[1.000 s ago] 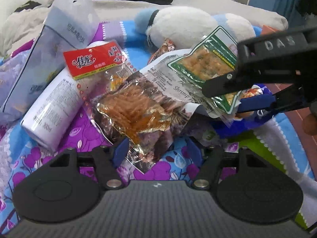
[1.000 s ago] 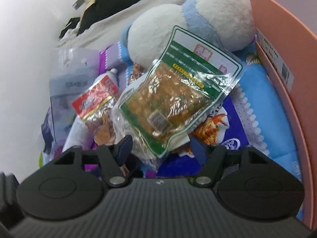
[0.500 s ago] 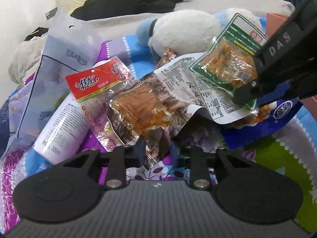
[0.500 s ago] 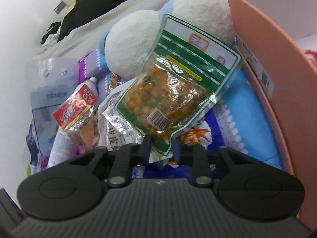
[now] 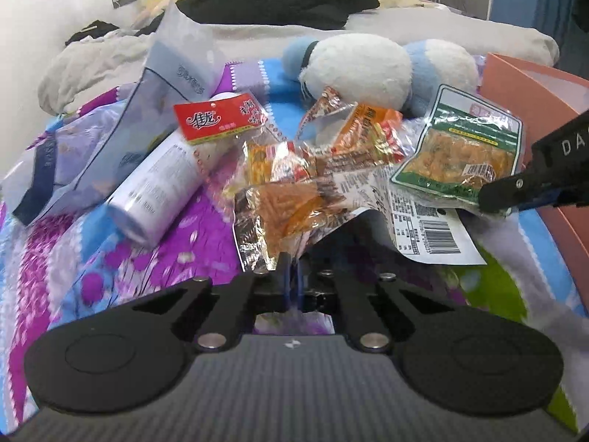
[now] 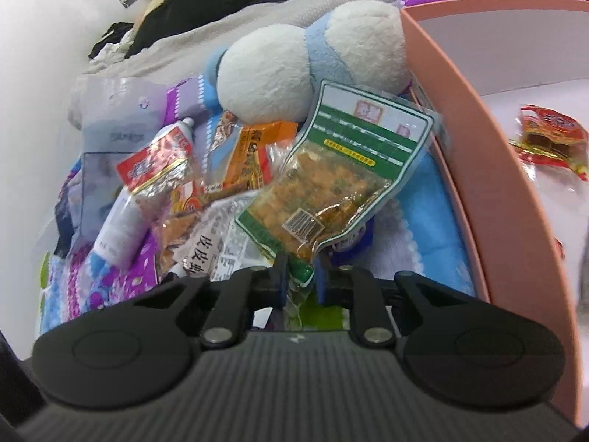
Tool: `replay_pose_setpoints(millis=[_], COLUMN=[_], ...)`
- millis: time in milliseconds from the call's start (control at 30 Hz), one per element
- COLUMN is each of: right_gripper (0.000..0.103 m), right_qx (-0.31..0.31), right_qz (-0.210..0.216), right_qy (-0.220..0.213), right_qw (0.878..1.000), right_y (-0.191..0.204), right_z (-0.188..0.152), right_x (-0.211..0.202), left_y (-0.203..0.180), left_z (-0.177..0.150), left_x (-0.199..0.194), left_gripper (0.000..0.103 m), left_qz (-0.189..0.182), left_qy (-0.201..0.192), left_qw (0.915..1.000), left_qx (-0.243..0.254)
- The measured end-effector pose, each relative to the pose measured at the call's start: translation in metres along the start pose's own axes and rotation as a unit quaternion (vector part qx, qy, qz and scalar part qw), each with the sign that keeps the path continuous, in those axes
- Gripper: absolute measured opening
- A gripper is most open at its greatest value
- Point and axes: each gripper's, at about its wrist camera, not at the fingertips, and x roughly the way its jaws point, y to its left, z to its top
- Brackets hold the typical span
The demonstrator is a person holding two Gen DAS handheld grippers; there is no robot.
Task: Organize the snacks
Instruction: 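Lift the clear brown-strip bag in left tool while right lifts the green-label bag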
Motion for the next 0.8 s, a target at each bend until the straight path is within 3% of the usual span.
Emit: replay_pose_setpoints(millis=[433, 800], right_gripper=[0.015, 0.015], right_qx=[-0.022, -0.044], right_qz=[0.009, 0.009], right_qy=[-0.002, 0.0], right_qw=[1.0, 0.999], right_y=[-0.011, -0.029], right_z=[-0.08, -0.142], right_x=[-0.058, -0.088], left_y=[-0.028, -0.036], left_z=[-0.072, -0.119], left_x=[-0.102, -0.148], left_gripper=[0.003, 0.003], left_qz=[0.027, 0.029], left_qy=[-0.011, 0.001], left_qw=[0.9996, 0.9996], left_qx=[0.005, -0.001])
